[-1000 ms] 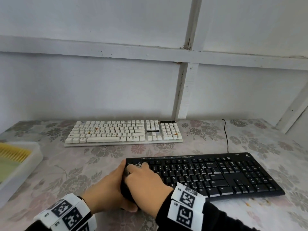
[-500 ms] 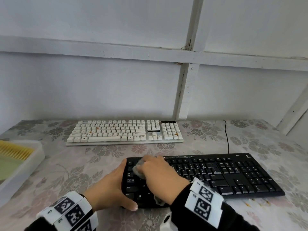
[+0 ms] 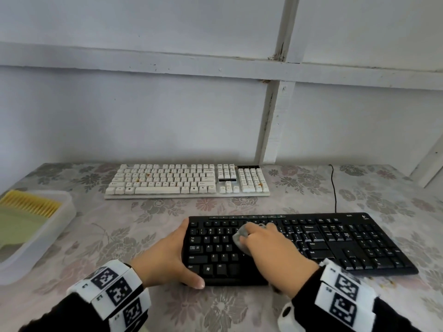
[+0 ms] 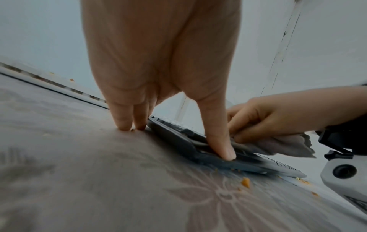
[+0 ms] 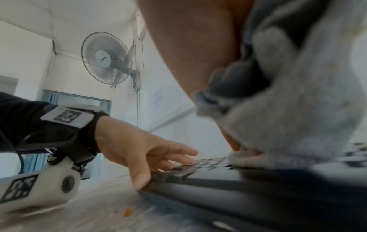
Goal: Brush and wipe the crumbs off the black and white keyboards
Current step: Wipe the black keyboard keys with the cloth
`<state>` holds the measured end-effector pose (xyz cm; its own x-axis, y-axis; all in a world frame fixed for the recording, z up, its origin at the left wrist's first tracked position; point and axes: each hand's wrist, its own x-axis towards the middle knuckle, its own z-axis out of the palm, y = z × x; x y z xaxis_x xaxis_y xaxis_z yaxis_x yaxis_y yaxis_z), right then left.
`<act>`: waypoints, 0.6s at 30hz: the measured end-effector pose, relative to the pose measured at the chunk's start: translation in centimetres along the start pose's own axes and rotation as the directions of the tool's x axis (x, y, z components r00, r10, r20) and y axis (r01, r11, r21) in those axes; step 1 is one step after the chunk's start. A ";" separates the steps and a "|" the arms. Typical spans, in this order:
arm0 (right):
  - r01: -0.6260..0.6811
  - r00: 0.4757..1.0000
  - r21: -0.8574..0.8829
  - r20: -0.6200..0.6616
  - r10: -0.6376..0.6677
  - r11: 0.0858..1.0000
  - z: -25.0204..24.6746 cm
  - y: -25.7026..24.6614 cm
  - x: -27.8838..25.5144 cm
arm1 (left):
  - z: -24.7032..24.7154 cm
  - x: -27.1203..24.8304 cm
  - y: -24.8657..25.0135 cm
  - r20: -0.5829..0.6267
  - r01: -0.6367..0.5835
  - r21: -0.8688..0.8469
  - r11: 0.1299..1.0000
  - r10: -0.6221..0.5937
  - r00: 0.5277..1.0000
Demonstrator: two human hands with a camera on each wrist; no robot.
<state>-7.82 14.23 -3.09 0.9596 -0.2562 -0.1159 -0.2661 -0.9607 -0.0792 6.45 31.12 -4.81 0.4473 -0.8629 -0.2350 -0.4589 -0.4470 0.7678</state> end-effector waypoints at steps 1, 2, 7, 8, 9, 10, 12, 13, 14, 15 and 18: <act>-0.033 0.999 -0.014 0.005 0.033 0.999 -0.1 0.6 -0.1 | -0.1 0.0 0.0 -0.001 0.002 -0.005 1.000 -0.002 1.000; -0.063 0.998 -0.030 0.010 0.064 0.998 -0.5 1.0 -0.3 | -0.1 0.0 0.0 -0.004 0.001 -0.008 1.000 -0.001 1.000; -0.053 0.998 0.081 0.027 0.051 0.995 -3.4 -1.3 0.1 | 0.0 -0.1 0.1 -0.010 -0.004 -0.005 1.000 0.004 1.000; -0.008 1.000 0.104 0.010 0.007 0.995 -3.6 -2.3 0.4 | -0.1 0.0 0.1 -0.011 0.002 -0.002 1.000 -0.002 1.000; 0.046 0.999 0.114 -0.009 -0.045 0.992 -3.5 -3.3 0.7 | -0.1 0.0 0.0 -0.013 0.008 -0.002 1.000 -0.008 1.000; 0.094 0.996 0.117 -0.010 -0.093 0.989 -3.2 -4.3 1.1 | -0.1 0.1 0.0 -0.015 0.012 -0.002 1.000 -0.012 1.000; 0.143 0.989 0.095 0.011 -0.144 0.985 -2.3 -5.9 2.0 | -0.2 0.2 0.2 -0.014 0.023 0.016 1.000 -0.022 1.000; 0.139 0.990 0.084 0.022 -0.142 0.987 -1.9 -6.5 2.3 | -0.3 0.2 0.3 -0.009 0.025 0.027 0.999 -0.025 1.000; 0.125 0.991 0.075 0.034 -0.128 0.989 -1.7 -6.8 2.3 | -0.3 0.2 0.4 -0.005 0.023 0.031 0.999 -0.023 1.000; 0.110 0.993 0.059 0.045 -0.113 0.992 -1.5 -6.7 2.3 | -0.3 0.2 0.4 -0.004 0.021 0.028 0.999 -0.021 1.000; 0.076 0.997 0.039 0.029 -0.077 0.996 -1.0 -5.2 1.6 | -0.1 0.2 0.0 -0.017 0.011 0.003 1.000 -0.011 1.000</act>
<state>-4.85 18.74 -1.87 0.9743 -0.1780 -0.1380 -0.1956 -0.9725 -0.1262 6.64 30.98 -4.79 0.4648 -0.8542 -0.2332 -0.4563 -0.4568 0.7636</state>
